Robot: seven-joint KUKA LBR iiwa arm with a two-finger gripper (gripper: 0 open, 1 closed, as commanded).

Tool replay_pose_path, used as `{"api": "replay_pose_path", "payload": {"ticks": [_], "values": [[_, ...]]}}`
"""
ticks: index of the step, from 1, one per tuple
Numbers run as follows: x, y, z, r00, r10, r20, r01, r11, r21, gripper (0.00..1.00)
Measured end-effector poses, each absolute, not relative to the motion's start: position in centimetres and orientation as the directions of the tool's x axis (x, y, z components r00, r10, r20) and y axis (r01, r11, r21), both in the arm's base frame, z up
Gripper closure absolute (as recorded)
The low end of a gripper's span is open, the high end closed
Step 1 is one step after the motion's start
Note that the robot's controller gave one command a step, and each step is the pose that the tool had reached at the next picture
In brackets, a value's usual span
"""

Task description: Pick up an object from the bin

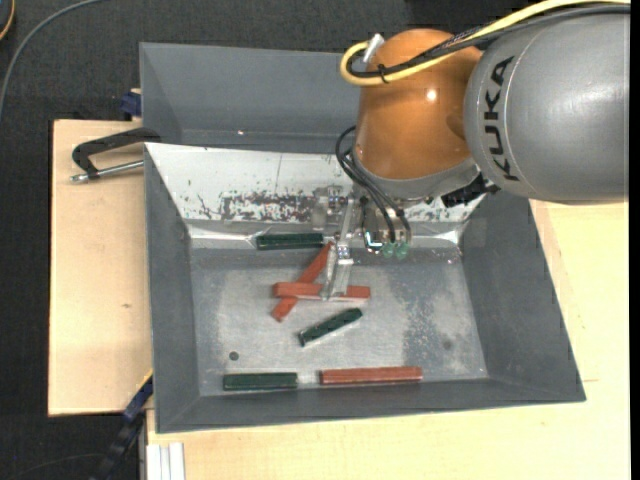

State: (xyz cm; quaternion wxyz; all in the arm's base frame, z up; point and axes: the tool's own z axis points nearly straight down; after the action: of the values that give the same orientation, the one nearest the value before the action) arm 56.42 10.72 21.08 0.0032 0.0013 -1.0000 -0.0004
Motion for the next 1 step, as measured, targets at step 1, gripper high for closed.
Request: {"api": "replay_pose_path", "payload": {"ticks": [1], "values": [[57.74, 12.44, 7.01, -0.972, -0.236, 0.005, -0.236, 0.972, 0.001, 0.0]]}}
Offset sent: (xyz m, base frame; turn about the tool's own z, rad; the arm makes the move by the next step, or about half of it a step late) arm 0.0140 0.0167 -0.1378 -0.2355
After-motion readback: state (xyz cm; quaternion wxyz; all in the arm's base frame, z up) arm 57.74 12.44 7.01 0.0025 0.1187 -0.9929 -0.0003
